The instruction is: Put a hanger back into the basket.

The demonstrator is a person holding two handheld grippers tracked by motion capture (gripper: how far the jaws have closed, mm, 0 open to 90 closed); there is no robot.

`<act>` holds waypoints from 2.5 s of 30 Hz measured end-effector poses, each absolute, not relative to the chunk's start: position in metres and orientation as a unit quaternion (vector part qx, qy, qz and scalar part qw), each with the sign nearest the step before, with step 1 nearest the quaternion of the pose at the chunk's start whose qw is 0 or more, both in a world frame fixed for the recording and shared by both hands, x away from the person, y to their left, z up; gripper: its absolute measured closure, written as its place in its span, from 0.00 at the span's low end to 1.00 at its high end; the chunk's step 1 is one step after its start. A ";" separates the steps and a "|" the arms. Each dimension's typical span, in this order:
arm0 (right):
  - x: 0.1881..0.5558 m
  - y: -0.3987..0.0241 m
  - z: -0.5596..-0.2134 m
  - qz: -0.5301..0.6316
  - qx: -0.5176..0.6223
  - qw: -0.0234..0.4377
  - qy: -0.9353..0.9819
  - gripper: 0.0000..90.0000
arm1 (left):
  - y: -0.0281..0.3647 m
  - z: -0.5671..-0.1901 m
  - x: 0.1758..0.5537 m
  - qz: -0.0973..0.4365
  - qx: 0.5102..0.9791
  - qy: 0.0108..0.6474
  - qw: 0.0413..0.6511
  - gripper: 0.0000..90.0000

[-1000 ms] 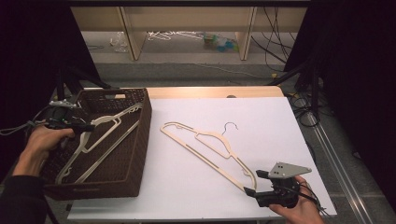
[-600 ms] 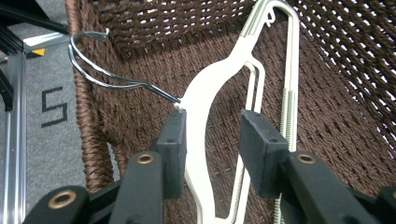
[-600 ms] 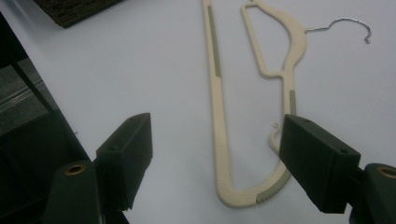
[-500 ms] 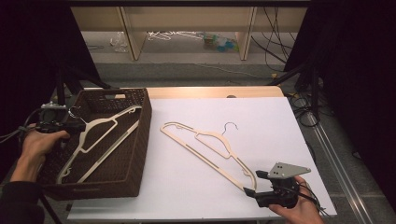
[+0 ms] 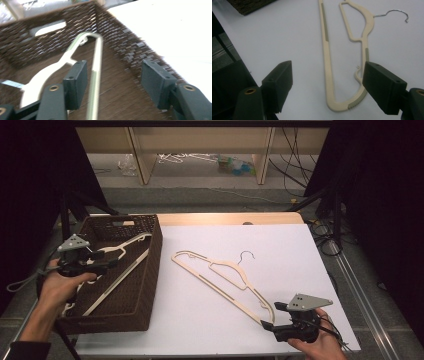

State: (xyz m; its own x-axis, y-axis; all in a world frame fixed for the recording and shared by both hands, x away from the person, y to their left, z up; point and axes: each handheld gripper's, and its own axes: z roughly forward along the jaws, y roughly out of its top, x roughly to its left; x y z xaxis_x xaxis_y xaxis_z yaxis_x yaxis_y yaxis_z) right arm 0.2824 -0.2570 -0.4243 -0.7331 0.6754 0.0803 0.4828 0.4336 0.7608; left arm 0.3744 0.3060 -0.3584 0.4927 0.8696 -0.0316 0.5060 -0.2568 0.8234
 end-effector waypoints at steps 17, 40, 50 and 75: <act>0.286 -0.259 -0.428 0.410 0.343 0.114 0.838 0.28 | 0.189 -0.371 0.317 0.208 0.768 0.362 0.487 0.21; 0.291 -0.258 -0.434 0.409 0.341 0.124 0.837 0.20 | 0.156 -0.425 0.290 0.212 0.773 0.338 0.494 0.21; 0.318 -0.255 -0.444 0.378 0.358 0.136 0.843 0.25 | 0.150 -0.430 0.288 0.211 0.784 0.318 0.490 0.21; 0.396 -0.226 -0.470 0.285 0.376 0.110 0.875 0.56 | 0.148 -0.436 0.289 0.199 0.794 0.306 0.486 0.22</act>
State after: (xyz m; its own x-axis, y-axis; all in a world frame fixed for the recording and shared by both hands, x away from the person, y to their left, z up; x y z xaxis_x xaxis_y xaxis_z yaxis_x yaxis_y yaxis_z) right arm 0.3963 -0.2263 -0.4701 -0.6932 0.7204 0.0226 0.5956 0.5549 0.5808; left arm 0.2889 0.1478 -0.4361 0.7327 0.6803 0.0185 0.2921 -0.3390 0.8943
